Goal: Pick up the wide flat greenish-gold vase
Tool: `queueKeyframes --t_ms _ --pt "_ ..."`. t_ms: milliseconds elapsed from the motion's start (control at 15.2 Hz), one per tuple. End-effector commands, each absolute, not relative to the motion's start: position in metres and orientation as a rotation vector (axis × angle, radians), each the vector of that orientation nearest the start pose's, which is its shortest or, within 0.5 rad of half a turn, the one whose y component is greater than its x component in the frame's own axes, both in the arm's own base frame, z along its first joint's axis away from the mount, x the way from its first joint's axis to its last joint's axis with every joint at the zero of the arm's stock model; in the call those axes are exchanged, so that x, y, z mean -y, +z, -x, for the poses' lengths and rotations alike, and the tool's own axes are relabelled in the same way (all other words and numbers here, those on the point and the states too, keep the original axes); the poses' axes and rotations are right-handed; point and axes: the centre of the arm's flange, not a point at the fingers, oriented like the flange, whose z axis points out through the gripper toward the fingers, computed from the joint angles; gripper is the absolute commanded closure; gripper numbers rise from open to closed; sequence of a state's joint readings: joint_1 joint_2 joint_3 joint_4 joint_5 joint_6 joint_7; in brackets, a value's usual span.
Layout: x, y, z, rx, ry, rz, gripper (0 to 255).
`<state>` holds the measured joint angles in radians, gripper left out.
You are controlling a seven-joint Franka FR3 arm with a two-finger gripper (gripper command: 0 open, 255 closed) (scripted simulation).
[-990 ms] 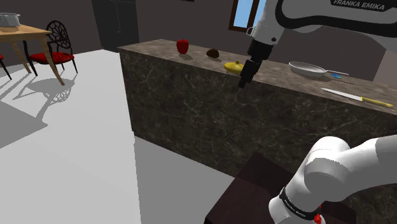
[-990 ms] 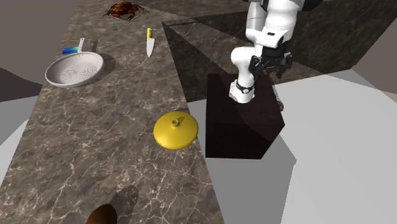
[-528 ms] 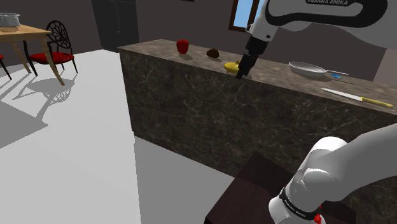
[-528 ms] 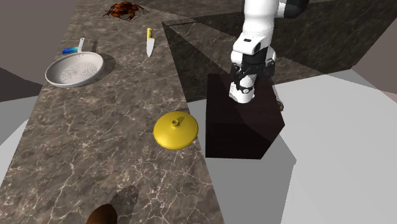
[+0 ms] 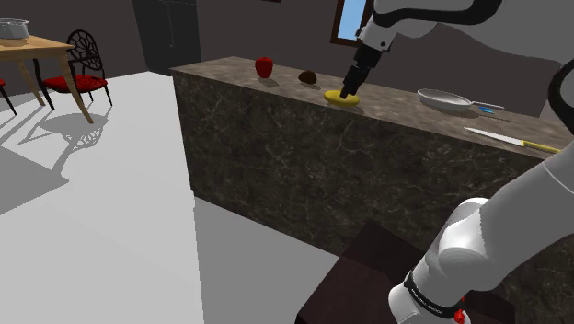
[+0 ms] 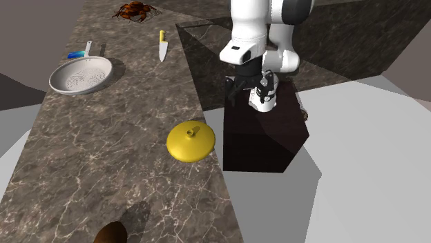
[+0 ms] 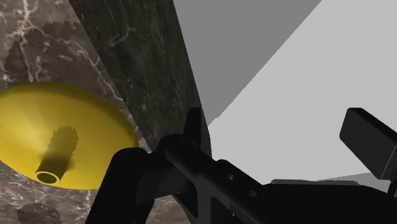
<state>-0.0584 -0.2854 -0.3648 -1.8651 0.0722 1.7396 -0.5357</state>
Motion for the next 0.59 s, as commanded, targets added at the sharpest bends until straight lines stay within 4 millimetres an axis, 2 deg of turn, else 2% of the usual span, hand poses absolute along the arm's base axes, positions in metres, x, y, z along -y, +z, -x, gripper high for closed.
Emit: queueKeyframes --t_ms 0,528 --pt "0.239 0.640 -0.444 0.169 -0.332 3.032 0" --pt "0.328 0.651 -0.492 0.163 -0.407 3.023 0"
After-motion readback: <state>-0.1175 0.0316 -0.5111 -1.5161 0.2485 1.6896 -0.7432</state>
